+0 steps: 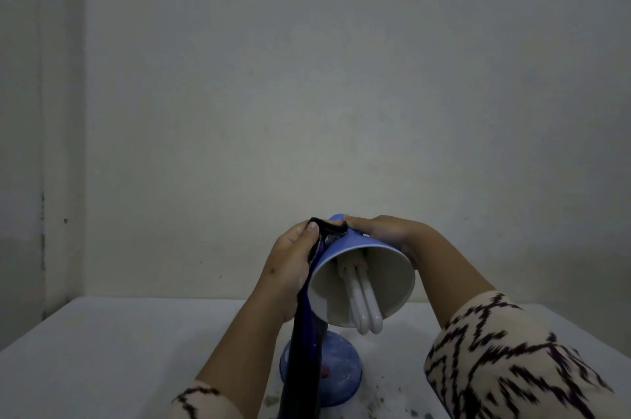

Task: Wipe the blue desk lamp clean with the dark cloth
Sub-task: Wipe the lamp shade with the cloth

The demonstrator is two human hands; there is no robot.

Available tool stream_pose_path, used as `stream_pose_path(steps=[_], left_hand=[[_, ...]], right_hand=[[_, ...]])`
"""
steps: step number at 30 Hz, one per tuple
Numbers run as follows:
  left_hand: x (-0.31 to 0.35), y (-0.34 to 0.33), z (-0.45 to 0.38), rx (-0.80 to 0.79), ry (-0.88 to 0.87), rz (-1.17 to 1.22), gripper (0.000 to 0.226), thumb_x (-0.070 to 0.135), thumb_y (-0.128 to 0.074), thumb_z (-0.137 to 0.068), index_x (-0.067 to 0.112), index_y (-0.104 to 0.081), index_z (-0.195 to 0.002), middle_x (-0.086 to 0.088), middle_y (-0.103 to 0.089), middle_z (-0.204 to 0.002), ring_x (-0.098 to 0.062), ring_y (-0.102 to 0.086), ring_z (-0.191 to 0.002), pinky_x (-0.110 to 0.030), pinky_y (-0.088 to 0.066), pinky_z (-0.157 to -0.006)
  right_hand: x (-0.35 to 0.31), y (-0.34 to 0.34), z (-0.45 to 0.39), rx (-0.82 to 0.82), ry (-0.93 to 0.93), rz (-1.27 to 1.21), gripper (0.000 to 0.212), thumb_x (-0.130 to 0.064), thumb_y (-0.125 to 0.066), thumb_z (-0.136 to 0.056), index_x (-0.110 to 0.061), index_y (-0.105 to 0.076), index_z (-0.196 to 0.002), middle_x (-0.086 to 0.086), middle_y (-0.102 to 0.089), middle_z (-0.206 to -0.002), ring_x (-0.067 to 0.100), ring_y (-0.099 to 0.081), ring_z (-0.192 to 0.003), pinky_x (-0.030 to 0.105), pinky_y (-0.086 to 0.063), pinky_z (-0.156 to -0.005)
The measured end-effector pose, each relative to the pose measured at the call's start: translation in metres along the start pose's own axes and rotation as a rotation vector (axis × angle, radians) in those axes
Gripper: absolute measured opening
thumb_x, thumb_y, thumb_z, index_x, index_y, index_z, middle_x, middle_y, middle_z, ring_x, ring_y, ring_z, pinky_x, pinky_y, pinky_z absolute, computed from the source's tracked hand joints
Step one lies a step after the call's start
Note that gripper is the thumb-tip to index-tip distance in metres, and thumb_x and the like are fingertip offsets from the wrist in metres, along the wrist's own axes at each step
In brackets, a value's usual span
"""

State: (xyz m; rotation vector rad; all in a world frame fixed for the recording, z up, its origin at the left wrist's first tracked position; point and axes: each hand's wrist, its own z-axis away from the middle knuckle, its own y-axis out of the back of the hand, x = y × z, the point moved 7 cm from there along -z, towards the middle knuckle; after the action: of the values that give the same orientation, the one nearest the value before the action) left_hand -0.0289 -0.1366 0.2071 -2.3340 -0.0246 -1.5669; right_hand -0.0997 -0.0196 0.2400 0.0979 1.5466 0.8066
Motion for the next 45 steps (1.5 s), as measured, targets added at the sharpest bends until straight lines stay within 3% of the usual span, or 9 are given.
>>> stream_pose_path(steps=[8, 15, 23, 27, 30, 35, 38, 43, 45], left_hand=[[-0.001, 0.004, 0.013, -0.010, -0.013, 0.002, 0.031, 0.025, -0.040, -0.098, 0.016, -0.069, -0.095, -0.010, -0.073, -0.093, -0.024, -0.066, -0.085, -0.033, -0.052, -0.073], [-0.002, 0.009, 0.045, -0.002, -0.079, 0.139, 0.034, 0.018, -0.037, -0.098, 0.006, -0.068, -0.106, -0.010, -0.073, -0.105, -0.024, -0.068, -0.098, -0.034, -0.053, -0.085], [-0.022, 0.024, 0.053, 0.099, 0.006, 0.307, 0.033, 0.022, -0.039, -0.097, 0.007, -0.067, -0.106, -0.011, -0.074, -0.092, -0.022, -0.070, -0.075, -0.026, -0.057, -0.056], [-0.031, 0.022, 0.052, 0.151, 0.065, 0.315, 0.033, 0.026, -0.039, -0.098, 0.011, -0.067, -0.107, -0.009, -0.074, -0.087, -0.023, -0.067, -0.070, -0.027, -0.055, -0.050], [-0.031, 0.020, 0.054, 0.183, 0.052, 0.267, 0.033, 0.028, -0.038, -0.099, 0.015, -0.068, -0.104, -0.007, -0.074, -0.091, -0.025, -0.068, -0.075, -0.027, -0.054, -0.051], [0.002, 0.006, 0.063, 0.152, -0.181, 0.052, 0.033, 0.022, -0.038, -0.098, 0.020, -0.070, -0.093, 0.002, -0.074, -0.092, -0.018, -0.065, -0.093, -0.029, -0.051, -0.080], [0.026, -0.013, 0.068, 0.079, -0.296, -0.125, 0.033, 0.023, -0.038, -0.098, 0.023, -0.069, -0.088, 0.007, -0.071, -0.086, -0.005, -0.063, -0.083, -0.014, -0.049, -0.071], [0.037, -0.034, 0.071, 0.035, -0.394, -0.396, 0.030, 0.028, -0.035, -0.099, 0.026, -0.065, -0.096, 0.007, -0.067, -0.084, -0.003, -0.061, -0.079, -0.019, -0.048, -0.073], [0.035, -0.028, 0.066, 0.073, -0.386, -0.382, 0.032, 0.026, -0.035, -0.100, 0.028, -0.066, -0.096, 0.009, -0.069, -0.090, -0.002, -0.063, -0.086, -0.018, -0.049, -0.078]], right_hand=[[0.005, -0.003, 0.000, -0.021, -0.031, -0.031, 0.045, -0.043, -0.044, -0.094, -0.002, -0.056, -0.108, 0.011, -0.061, -0.077, 0.021, -0.057, -0.063, 0.030, -0.047, -0.059], [0.008, -0.003, -0.002, -0.035, -0.032, -0.055, 0.057, -0.045, -0.045, -0.092, 0.004, -0.049, -0.123, 0.012, -0.061, -0.084, 0.023, -0.059, -0.069, 0.033, -0.048, -0.063], [0.004, -0.004, -0.001, -0.012, 0.010, -0.027, 0.058, -0.044, -0.041, -0.094, 0.004, -0.045, -0.127, 0.009, -0.058, -0.085, 0.020, -0.057, -0.072, 0.029, -0.046, -0.061], [0.004, -0.003, 0.001, 0.002, 0.021, -0.020, 0.057, -0.043, -0.039, -0.095, 0.004, -0.045, -0.127, 0.017, -0.058, -0.106, 0.019, -0.056, -0.072, 0.031, -0.045, -0.065], [0.003, -0.003, 0.003, 0.008, 0.029, -0.019, 0.058, -0.043, -0.039, -0.095, 0.004, -0.045, -0.128, 0.022, -0.056, -0.124, 0.019, -0.056, -0.073, 0.031, -0.046, -0.065], [0.003, -0.005, 0.001, -0.011, 0.032, -0.053, 0.058, -0.042, -0.040, -0.095, 0.006, -0.045, -0.127, 0.019, -0.057, -0.109, 0.019, -0.057, -0.073, 0.029, -0.047, -0.063], [0.003, -0.005, 0.001, -0.027, 0.033, -0.054, 0.054, -0.040, -0.040, -0.095, 0.007, -0.049, -0.122, 0.017, -0.062, -0.098, 0.020, -0.056, -0.069, 0.027, -0.047, -0.061], [0.007, -0.003, 0.002, -0.037, 0.020, -0.068, 0.043, -0.040, -0.042, -0.095, -0.002, -0.060, -0.086, 0.010, -0.060, -0.081, 0.021, -0.057, -0.069, 0.030, -0.047, -0.064], [0.008, -0.004, 0.004, -0.036, 0.003, -0.073, 0.046, -0.042, -0.042, -0.094, 0.000, -0.060, -0.097, 0.011, -0.062, -0.083, 0.022, -0.059, -0.071, 0.030, -0.048, -0.063]])
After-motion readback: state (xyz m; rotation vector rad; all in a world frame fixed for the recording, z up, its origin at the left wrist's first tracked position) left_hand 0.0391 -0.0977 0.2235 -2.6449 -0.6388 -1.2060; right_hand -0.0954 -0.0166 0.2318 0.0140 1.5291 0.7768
